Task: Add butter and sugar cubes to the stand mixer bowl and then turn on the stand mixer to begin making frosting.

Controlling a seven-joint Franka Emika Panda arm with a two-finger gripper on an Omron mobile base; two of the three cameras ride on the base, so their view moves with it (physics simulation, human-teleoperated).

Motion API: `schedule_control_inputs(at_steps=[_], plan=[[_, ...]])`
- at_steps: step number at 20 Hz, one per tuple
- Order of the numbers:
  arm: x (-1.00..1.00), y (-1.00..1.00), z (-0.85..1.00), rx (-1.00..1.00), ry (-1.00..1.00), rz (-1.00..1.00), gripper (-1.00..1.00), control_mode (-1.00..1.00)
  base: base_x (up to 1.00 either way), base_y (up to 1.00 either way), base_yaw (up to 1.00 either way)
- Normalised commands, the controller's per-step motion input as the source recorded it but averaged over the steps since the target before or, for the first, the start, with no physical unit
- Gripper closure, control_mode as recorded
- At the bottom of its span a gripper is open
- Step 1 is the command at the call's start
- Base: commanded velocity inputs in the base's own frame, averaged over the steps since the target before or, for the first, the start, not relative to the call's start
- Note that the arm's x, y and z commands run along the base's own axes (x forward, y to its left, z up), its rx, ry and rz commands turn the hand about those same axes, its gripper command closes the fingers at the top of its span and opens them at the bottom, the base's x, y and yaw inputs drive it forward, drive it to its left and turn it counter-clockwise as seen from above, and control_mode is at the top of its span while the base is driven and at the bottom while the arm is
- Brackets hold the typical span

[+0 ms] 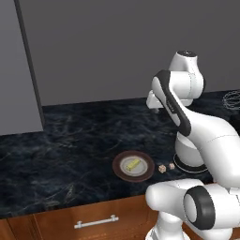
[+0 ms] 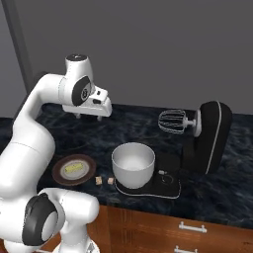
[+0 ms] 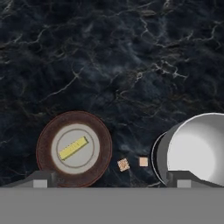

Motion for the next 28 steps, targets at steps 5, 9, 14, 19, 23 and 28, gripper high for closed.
schedule_control_inputs(at_steps=[5,9,14,19,23,28], plan=[[0.0,0.0,0.0,0.0,0.0,0.0,-1.0,1.0,0.72,0.06,0.0],[0.0,0.0,0.0,0.0,0.0,0.0,-1.0,1.0,0.29,0.0,0.0],[0.17,0.61,-0.5,-0.09,0.11,0.0,-1.0,-1.0,0.0,0.0,0.0],[0.26,0.88,-0.71,-0.12,0.23,0.0,-1.0,-1.0,0.0,0.0,0.0],[0.03,0.22,-0.59,0.03,0.16,-0.09,-1.0,-1.0,0.0,0.0,0.0],[0.0,0.15,-0.52,0.09,0.05,-0.23,-1.0,-1.0,0.0,0.0,0.0]])
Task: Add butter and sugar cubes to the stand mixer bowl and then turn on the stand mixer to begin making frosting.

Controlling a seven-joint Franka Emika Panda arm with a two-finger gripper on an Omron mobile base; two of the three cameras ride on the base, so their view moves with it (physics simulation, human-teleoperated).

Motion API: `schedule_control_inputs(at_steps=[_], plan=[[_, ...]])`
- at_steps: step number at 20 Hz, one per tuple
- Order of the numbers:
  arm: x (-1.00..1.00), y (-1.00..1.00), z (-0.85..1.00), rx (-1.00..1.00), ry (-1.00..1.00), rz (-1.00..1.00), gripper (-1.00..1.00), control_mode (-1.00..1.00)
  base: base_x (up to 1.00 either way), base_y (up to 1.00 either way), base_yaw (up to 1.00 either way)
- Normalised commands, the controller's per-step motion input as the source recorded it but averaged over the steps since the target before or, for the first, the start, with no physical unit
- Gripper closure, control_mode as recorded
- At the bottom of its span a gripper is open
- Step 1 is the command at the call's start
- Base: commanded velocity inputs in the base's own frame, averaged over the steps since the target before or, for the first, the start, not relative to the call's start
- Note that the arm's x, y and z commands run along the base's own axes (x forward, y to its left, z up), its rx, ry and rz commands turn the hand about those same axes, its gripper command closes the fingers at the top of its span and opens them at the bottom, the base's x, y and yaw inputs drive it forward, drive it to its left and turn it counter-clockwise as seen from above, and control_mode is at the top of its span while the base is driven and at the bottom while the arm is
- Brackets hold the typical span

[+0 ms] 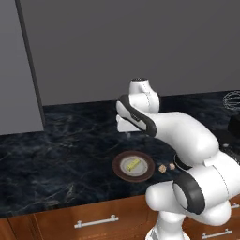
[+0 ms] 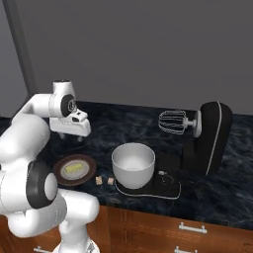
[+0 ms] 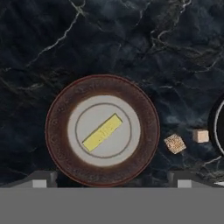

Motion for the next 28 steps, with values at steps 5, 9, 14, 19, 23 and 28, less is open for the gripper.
schedule_control_inputs(at_steps=[5,9,14,19,23,28], plan=[[0.0,0.14,-0.55,0.05,0.0,-0.32,-1.0,-1.0,0.0,0.0,0.0],[-0.01,0.04,-0.46,0.0,0.0,-0.35,-1.0,-1.0,0.0,0.0,0.0],[-0.02,0.03,-0.39,0.0,0.0,-0.35,-1.0,-1.0,0.0,0.0,0.0],[-0.13,0.05,-0.41,0.0,0.01,-0.34,-1.0,-1.0,0.0,0.0,0.0],[-0.17,0.0,-0.34,0.0,0.02,-0.28,-1.0,-1.0,0.0,0.0,0.0],[-0.06,0.03,-0.23,-0.02,0.0,-0.15,-1.0,-1.0,0.0,0.0,0.0]])
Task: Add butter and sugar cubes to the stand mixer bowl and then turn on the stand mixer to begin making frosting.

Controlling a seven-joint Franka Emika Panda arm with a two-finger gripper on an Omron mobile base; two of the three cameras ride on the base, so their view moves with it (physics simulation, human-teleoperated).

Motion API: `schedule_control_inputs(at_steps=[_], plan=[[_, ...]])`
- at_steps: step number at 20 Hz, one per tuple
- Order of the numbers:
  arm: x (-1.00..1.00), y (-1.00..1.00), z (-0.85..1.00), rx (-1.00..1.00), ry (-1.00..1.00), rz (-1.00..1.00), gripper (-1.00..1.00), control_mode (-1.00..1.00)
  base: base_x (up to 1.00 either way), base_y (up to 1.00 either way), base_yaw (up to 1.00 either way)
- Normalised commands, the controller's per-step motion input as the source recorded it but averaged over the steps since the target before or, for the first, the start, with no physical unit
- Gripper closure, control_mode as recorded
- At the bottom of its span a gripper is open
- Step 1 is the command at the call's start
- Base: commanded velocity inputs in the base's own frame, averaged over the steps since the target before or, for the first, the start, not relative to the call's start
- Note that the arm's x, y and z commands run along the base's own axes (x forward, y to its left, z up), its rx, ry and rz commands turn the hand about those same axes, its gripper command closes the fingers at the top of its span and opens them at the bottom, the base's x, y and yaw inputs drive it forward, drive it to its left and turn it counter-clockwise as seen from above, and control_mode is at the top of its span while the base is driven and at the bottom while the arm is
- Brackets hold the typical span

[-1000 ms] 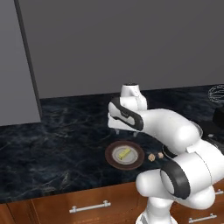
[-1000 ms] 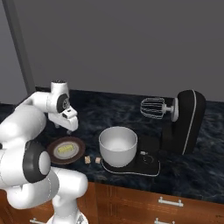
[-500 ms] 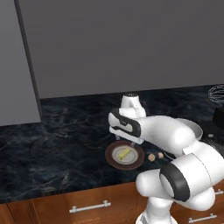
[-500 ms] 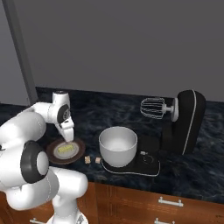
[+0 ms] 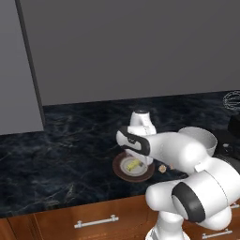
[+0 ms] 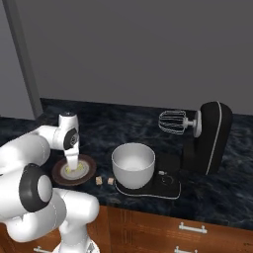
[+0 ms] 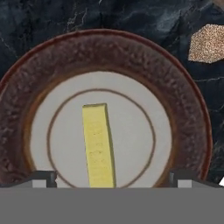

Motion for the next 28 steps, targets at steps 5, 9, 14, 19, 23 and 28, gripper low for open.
schedule_control_inputs(at_steps=[5,9,14,19,23,28], plan=[[0.01,0.06,-0.17,-0.03,0.0,-0.02,-1.0,-1.0,0.0,0.0,0.0],[0.1,0.0,-0.21,-0.01,0.0,0.0,-1.0,-1.0,0.0,0.0,0.0],[0.14,0.0,-0.22,-0.02,0.0,0.0,-1.0,-1.0,0.0,0.0,0.0],[0.13,0.0,-0.22,-0.02,0.01,0.0,-1.0,-1.0,0.0,0.0,0.0],[0.0,0.01,-0.34,0.0,0.03,0.0,-1.0,-1.0,0.0,0.0,0.0],[0.0,0.0,-0.33,0.0,0.06,0.0,1.0,-1.0,0.0,0.0,0.0]])
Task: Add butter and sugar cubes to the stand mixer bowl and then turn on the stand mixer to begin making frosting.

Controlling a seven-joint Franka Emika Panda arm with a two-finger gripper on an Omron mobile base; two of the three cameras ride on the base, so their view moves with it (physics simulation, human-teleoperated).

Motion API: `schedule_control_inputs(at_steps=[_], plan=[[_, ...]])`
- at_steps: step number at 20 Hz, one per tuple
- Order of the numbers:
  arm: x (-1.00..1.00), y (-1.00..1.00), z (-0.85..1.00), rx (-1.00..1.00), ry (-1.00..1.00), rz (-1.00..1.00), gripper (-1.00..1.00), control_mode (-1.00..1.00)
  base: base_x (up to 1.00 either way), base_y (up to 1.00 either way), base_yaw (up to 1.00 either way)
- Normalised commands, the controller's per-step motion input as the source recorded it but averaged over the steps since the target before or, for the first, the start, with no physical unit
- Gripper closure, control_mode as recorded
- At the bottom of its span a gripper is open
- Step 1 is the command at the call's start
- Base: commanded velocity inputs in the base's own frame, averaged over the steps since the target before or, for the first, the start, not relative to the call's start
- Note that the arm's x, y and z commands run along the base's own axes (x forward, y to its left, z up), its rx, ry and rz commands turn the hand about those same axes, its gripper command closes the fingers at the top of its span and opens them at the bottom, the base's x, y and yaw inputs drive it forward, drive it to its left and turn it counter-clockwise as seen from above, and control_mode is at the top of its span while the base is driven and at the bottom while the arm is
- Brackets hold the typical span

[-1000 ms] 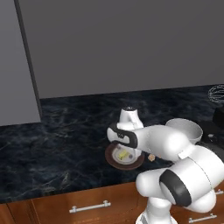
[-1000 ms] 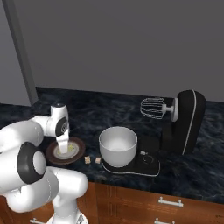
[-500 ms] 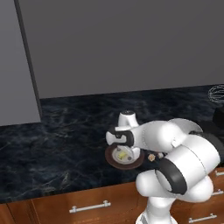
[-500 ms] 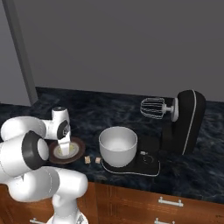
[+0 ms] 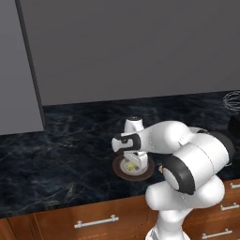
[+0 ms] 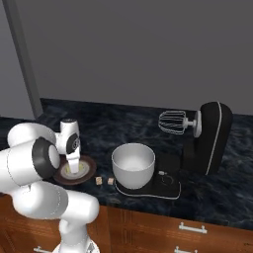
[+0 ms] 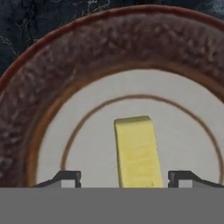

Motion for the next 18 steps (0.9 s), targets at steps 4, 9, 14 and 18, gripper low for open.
schedule_control_inputs(at_steps=[4,9,14,18], plan=[[0.0,0.0,-0.16,0.0,0.01,0.0,1.0,-1.0,0.0,0.0,0.0],[-0.15,0.0,-0.06,0.0,-0.09,0.0,1.0,-1.0,0.0,0.0,0.0],[-0.22,0.0,0.03,0.0,-0.17,-0.03,1.0,-1.0,0.0,0.0,0.0],[-0.32,-0.07,0.39,0.0,-0.19,-0.09,1.0,-1.0,0.0,0.0,0.0]])
